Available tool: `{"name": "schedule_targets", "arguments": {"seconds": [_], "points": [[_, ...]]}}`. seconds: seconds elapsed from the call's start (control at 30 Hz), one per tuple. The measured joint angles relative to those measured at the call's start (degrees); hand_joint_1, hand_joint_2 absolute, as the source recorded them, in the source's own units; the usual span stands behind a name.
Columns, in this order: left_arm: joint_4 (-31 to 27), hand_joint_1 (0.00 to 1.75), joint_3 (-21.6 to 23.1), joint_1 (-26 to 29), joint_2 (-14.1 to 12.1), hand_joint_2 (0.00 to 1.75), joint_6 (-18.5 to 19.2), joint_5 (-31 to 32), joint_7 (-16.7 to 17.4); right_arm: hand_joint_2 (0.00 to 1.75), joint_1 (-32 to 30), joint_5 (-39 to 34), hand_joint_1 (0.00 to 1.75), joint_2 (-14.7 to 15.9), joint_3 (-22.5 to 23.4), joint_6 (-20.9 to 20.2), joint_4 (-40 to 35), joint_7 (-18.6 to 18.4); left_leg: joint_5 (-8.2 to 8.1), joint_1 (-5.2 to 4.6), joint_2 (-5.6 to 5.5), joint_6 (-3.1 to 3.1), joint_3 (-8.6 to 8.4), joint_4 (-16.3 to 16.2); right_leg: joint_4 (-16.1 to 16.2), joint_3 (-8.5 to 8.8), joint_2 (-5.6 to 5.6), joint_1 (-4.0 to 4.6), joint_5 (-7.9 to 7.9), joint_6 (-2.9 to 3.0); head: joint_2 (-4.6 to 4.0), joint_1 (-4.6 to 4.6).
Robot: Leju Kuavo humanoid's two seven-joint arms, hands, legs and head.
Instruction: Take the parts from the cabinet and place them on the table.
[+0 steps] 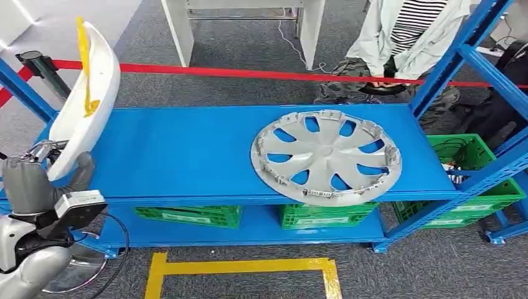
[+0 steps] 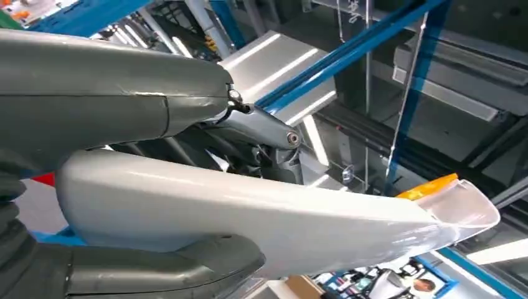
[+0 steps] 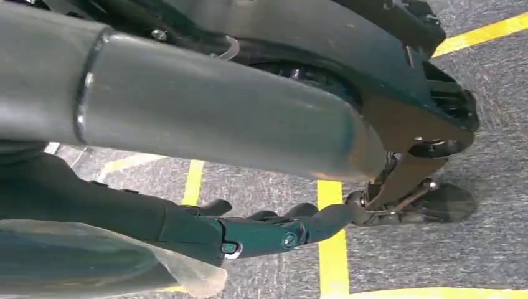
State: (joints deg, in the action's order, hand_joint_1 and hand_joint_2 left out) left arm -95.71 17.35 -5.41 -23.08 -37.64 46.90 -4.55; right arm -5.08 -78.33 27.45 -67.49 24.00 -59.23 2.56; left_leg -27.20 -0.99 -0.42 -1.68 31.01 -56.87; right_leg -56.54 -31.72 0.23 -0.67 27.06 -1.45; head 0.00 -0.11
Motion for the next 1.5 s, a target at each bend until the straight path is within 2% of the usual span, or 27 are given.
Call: {"name": "schedule_targets", "arguments": {"seconds": [0.57,0.87,0.97,1.03,1.07,1.1,1.17,1.2,1.23,1.27,1.3,1.33,1.37,1.4,1.43,1.5], "points": [[-0.07,1.75,-0.11,-0.31,-2.47,1.75,2.8,1.31,1.9,0.0,-0.04,-3.65,0.0,-0.92,-0.7,-0.85,1.62,1.31,0.0,0.0,0.0,0.0,0.0,-0.01,0.0,-0.02,0.01,0.0,0.0,0.0,0.0,-0.02],[-0.07,1.75,-0.11,-0.52,-4.42,1.75,3.89,1.95,3.54,0.0,0.44,-5.11,0.0,-1.9,-1.68,-1.73,2.67,1.68,-0.05,-0.25,0.0,-0.09,0.24,-0.4,0.03,-0.09,0.01,-0.24,-0.18,-0.28,0.0,-0.02],[-0.07,1.75,-0.15,-0.51,-5.16,1.75,4.26,2.01,3.67,0.0,0.68,-5.49,0.0,-2.16,-1.82,-1.9,2.88,1.73,-0.02,-0.32,-0.01,-0.43,0.52,-0.65,0.06,-0.19,0.0,-0.3,-0.36,-0.58,0.0,-0.04],[-0.07,1.75,-0.22,-0.51,-5.68,1.75,4.26,2.03,3.72,0.0,0.67,-5.55,0.0,-2.27,-2.05,-1.9,3.04,1.73,0.65,-0.17,0.06,-1.09,0.59,-0.36,0.12,-0.21,0.13,-0.24,-0.87,-1.08,0.0,-0.05],[-0.07,1.75,-0.26,-0.54,-5.79,1.75,4.26,2.12,3.78,0.0,0.73,-5.57,0.0,-2.29,-2.14,-1.88,3.13,1.73,1.15,0.19,0.46,-1.55,0.61,0.12,-0.6,-0.81,0.14,-0.31,0.51,-1.14,0.0,-0.02],[-0.07,1.75,-0.28,-0.54,-5.9,1.75,4.28,2.14,3.8,0.0,0.78,-5.6,0.0,-2.29,-2.21,-1.88,3.17,1.71,1.33,0.19,0.51,-1.83,0.87,0.16,-2.94,-1.85,0.02,-0.27,3.02,-1.1,0.0,0.07],[-0.07,1.75,-0.33,-0.33,-6.01,1.75,4.28,2.25,3.85,0.0,0.81,-5.6,0.0,-2.29,-2.51,-1.77,3.32,1.71,1.69,0.13,0.54,-1.98,1.62,0.09,-12.23,-5.29,0.01,-0.31,8.21,-1.2,0.0,0.02],[-0.07,1.75,-0.33,-0.22,-6.06,1.75,4.28,2.27,3.85,0.0,0.8,-5.6,0.0,-2.32,-2.56,-1.73,3.37,1.71,1.97,0.04,0.58,-1.96,2.02,0.07,-16.39,-6.82,-0.01,-0.29,10.03,-1.24,0.0,0.07],[-0.07,1.75,-0.33,-0.09,-6.06,1.75,4.28,2.27,3.87,0.0,0.79,-5.6,0.0,-2.36,-2.64,-1.66,3.43,1.68,2.24,-0.05,0.59,-1.91,2.39,0.06,-18.47,-7.33,0.0,-0.26,10.44,-1.22,0.0,0.02],[-0.07,1.75,-0.35,0.08,-6.08,1.75,4.28,2.27,3.98,0.0,0.81,-5.6,0.0,-2.36,-2.76,-1.51,3.5,1.68,2.5,-0.12,0.59,-1.82,2.7,0.06,-17.38,-6.29,-0.02,-0.25,9.3,-1.07,0.0,0.07],[-0.07,1.75,-0.41,0.18,-6.08,1.75,4.28,2.23,4.04,0.0,0.85,-5.6,0.0,-2.36,-2.88,-1.31,3.58,1.66,2.74,-0.17,0.59,-1.69,2.95,0.06,-13.57,-3.83,-0.02,-0.2,7.19,-0.83,0.0,0.04],[-0.07,1.75,-0.5,0.21,-6.1,1.75,4.28,2.19,4.13,0.0,0.93,-5.6,0.0,-2.36,-2.93,-1.16,3.63,1.66,2.96,-0.24,0.57,-1.56,3.12,0.05,-7.76,-0.35,-0.04,-0.11,4.75,-0.48,0.0,0.04],[-0.07,1.75,-0.59,0.21,-6.17,1.75,4.28,2.1,4.22,0.0,1.08,-5.62,0.0,-2.36,-2.97,-1.05,3.67,1.66,3.14,-0.25,0.57,-1.33,3.23,0.03,-2.1,3.16,-0.05,0.04,3.11,0.0,0.0,0.07],[-0.07,1.75,-0.7,0.29,-6.27,1.75,4.31,1.99,4.33,0.0,1.39,-5.62,0.0,-2.36,-3.02,-0.94,3.74,1.62,3.45,-0.32,0.58,-1.02,3.39,0.01,1.17,4.91,-0.15,0.23,4.48,0.34,0.0,0.0],[-0.07,1.75,-0.79,0.23,-6.49,1.75,4.35,1.95,4.53,0.0,1.47,-5.62,0.0,-2.38,-3.06,-0.92,3.76,1.62,3.85,-0.28,0.61,-0.63,3.57,0.02,0.94,5.04,-0.12,0.42,3.36,0.18,0.0,-0.09],[-0.07,1.75,-0.87,0.34,-6.56,1.75,4.7,1.95,4.57,0.0,1.7,-5.64,0.0,-2.38,-3.1,-0.9,3.85,1.42,4.53,0.04,0.62,0.07,3.74,0.04,0.99,4.35,-0.07,0.74,3.11,0.56,0.0,-0.02]]}}
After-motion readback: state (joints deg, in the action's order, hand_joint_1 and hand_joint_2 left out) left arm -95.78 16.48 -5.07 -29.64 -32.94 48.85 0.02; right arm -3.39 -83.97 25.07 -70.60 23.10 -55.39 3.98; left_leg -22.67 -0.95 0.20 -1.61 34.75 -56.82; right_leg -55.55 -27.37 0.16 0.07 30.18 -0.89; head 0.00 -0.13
